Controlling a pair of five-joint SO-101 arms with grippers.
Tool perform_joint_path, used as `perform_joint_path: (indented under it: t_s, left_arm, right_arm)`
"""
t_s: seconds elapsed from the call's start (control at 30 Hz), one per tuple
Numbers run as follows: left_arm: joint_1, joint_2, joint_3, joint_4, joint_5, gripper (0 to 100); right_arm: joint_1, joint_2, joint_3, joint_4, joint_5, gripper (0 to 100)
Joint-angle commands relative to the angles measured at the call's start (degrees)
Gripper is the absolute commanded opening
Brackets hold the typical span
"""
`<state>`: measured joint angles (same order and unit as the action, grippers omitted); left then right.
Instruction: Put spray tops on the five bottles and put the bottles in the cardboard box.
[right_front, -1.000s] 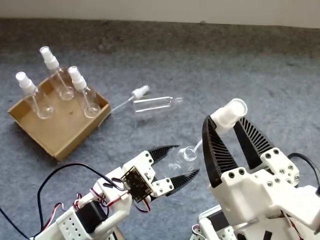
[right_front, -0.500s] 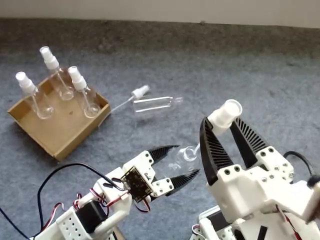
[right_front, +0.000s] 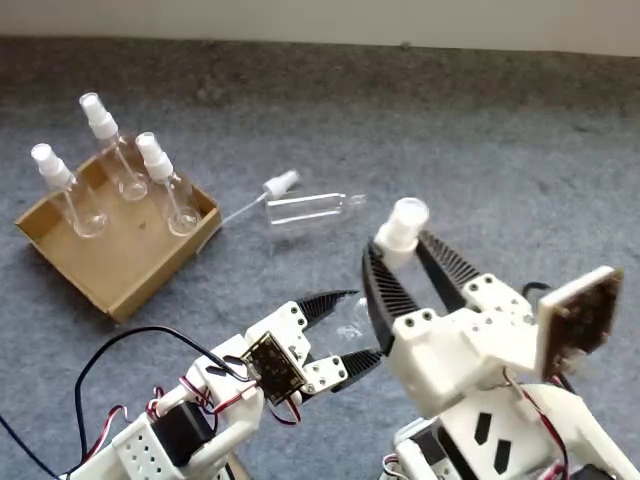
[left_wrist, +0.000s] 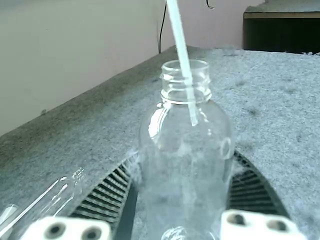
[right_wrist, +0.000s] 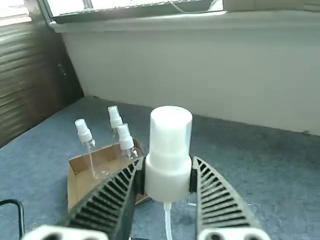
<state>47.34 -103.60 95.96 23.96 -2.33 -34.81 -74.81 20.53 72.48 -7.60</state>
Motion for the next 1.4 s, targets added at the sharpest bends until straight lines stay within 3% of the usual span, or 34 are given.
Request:
perform_joint_path:
  t_s: [0.0,0.17,0.7,0.8,1.0,1.37]
  left_arm:
    - [0.5,-0.8,1.2,0.1,-0.2,11]
    - [-3.1,-0.8,1.2,-0.3,-0.1,11]
    - [-6.5,-0.8,1.1,-0.4,-0.1,11]
    - [-6.6,-0.8,1.0,-0.4,-0.1,11]
    - [-6.6,-0.8,1.1,-0.4,-0.1,11]
    - [-6.6,-0.8,1.1,-0.4,-0.1,11]
  right_arm:
    - [-3.1,0.0,0.7,-1.7,0.1,9.8]
    - [-3.5,0.0,2.4,1.3,4.4,9.8]
    - [-3.2,0.0,3.8,10.6,5.4,10.1]
    - [-3.2,0.0,5.1,11.7,8.5,10.2]
    - [-3.1,0.0,12.3,8.3,12.9,11.1]
    - [-3.1,0.0,12.4,9.0,15.2,18.5]
